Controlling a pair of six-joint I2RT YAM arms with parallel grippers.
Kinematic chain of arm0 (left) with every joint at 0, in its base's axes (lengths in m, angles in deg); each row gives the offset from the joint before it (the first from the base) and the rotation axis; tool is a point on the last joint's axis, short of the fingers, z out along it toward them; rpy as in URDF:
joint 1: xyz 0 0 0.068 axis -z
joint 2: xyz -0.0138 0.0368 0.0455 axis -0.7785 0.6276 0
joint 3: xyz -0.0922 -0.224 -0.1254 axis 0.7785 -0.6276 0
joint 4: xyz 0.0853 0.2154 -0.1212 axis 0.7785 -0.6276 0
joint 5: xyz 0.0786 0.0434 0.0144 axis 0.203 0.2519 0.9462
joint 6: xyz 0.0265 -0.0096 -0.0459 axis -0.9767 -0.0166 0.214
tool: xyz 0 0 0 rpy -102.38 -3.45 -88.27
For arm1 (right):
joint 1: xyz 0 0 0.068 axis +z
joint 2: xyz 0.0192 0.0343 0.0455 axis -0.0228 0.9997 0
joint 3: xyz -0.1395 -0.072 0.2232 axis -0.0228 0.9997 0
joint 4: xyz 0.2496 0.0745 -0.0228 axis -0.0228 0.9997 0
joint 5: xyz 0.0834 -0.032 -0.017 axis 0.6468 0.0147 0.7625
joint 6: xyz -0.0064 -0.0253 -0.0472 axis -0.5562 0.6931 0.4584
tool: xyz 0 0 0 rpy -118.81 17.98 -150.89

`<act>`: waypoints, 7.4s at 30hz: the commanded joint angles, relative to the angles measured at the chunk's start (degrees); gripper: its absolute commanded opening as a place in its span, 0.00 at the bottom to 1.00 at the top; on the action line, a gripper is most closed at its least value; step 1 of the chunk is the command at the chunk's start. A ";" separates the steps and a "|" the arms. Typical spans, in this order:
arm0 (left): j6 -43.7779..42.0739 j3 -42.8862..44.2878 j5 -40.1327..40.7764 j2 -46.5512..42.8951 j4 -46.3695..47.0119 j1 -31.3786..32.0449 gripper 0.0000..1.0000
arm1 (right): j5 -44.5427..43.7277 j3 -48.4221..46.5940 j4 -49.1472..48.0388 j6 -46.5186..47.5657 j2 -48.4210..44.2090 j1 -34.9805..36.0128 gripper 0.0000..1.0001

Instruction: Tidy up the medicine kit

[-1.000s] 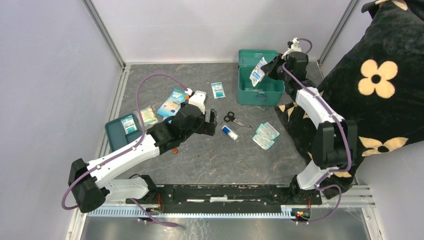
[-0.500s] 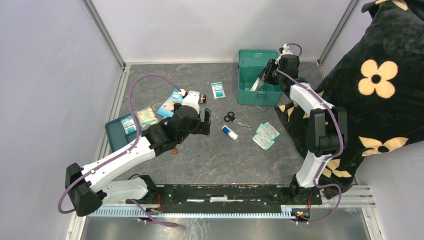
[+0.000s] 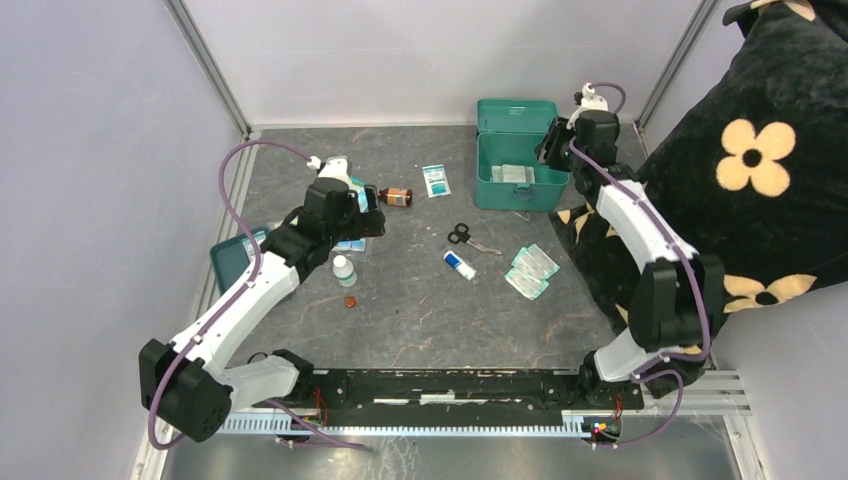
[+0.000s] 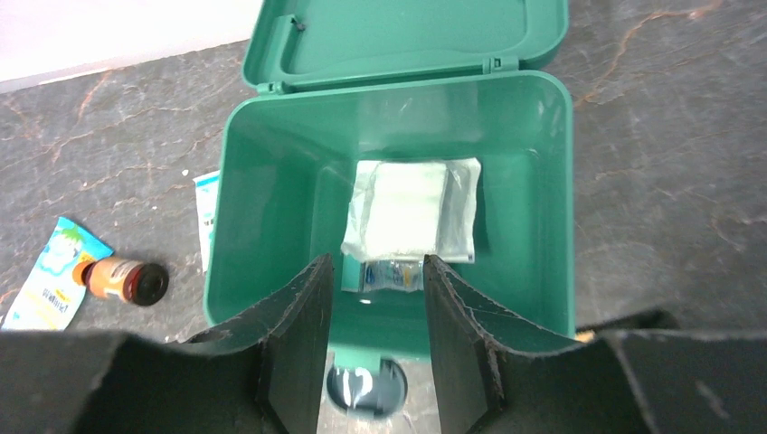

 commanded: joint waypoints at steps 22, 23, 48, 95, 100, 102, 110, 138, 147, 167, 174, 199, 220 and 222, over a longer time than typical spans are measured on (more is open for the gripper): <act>-9.57 18.43 -7.37 27.05 -1.17 -20.34 0.83 | 11.68 32.35 -0.63 1.54 -41.99 -0.04 0.52; -9.73 19.28 -8.42 28.23 -0.91 -21.25 0.83 | 12.87 33.15 -0.38 1.23 -42.43 0.00 0.52; -23.73 38.61 -29.20 57.36 -4.84 -32.49 0.68 | 18.20 37.12 2.09 0.92 -45.22 0.04 0.52; -14.58 26.37 -20.98 32.35 -0.15 -29.74 0.02 | 17.04 38.95 2.11 -1.39 -47.27 0.04 0.52; -10.50 22.19 -25.31 24.46 2.63 -29.74 0.02 | 21.57 39.08 -2.18 -6.55 -46.52 0.17 0.56; -7.97 19.97 -28.28 21.17 4.53 -28.22 0.02 | 23.15 39.68 -5.61 -9.90 -45.85 1.13 0.57; 1.86 8.50 -23.95 8.68 11.76 -8.21 0.02 | 20.74 38.40 -19.40 -16.95 -39.02 15.74 0.64; 12.30 -2.87 -27.72 -2.76 22.09 3.33 0.02 | 17.21 40.80 -45.64 -30.99 -26.49 29.65 0.58; 11.12 -4.03 -30.18 -3.01 21.68 3.38 0.02 | 10.29 39.48 -45.04 -28.19 -25.33 34.32 0.23; -0.27 1.86 -12.57 -4.24 3.99 3.24 0.77 | -19.52 -1.94 11.23 22.64 -17.59 23.72 0.00; -2.34 1.78 -9.66 -4.39 1.79 3.29 0.78 | -20.02 -0.80 3.34 44.38 -13.10 20.03 0.00; -3.44 0.62 -0.04 -1.93 0.14 0.84 0.83 | -0.92 0.67 -2.60 103.79 4.00 8.38 0.00; -2.46 2.43 -2.49 1.09 -1.13 -3.19 0.83 | -1.87 -0.96 -13.64 100.34 7.60 6.92 0.37; -1.96 2.60 -3.03 0.99 -1.52 -3.91 0.84 | -1.75 1.39 -16.15 97.84 4.39 6.91 0.37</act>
